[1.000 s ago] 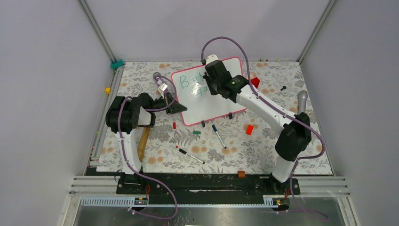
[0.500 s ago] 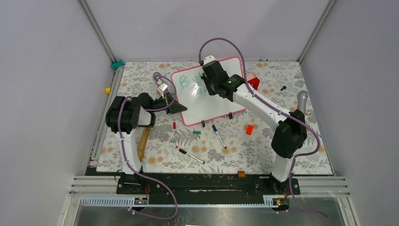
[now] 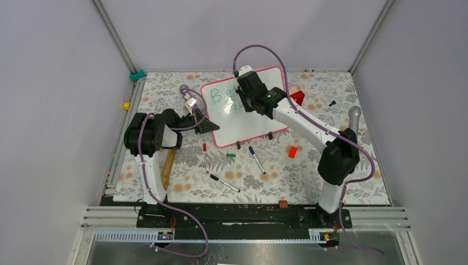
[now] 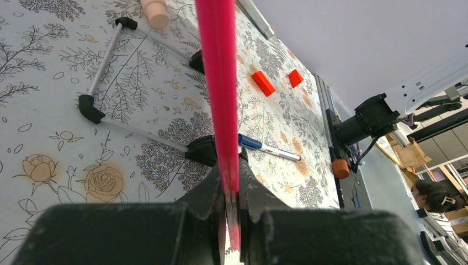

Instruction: Write a sentence on the whiteboard

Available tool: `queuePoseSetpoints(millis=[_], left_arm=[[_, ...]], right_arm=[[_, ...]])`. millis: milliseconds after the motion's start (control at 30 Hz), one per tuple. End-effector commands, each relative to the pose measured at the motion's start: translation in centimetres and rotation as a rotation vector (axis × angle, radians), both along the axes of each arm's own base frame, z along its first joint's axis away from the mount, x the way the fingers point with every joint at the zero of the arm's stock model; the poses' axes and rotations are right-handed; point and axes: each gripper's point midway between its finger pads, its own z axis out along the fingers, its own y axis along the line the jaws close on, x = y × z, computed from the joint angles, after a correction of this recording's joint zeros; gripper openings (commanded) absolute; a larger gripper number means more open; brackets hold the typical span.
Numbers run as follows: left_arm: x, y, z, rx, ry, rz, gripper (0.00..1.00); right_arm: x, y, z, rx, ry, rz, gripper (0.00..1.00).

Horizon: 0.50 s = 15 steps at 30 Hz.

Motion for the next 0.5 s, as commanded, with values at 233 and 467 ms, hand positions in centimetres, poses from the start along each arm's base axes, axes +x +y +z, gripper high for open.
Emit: queuePoseSetpoints(millis=[233,467], left_arm=[[-2.6,-0.6,-1.1,0.022,-0.099,-0.152,0.00],[-2.6,-0.6,-1.1,0.022,-0.101,-0.152,0.00]], right_arm=[[-0.3,-0.8,-0.3,-0.014,0.015,-0.027,0.00],[-0.6,-1.2,-0.5,-0.020,0.018,-0.028,0.00]])
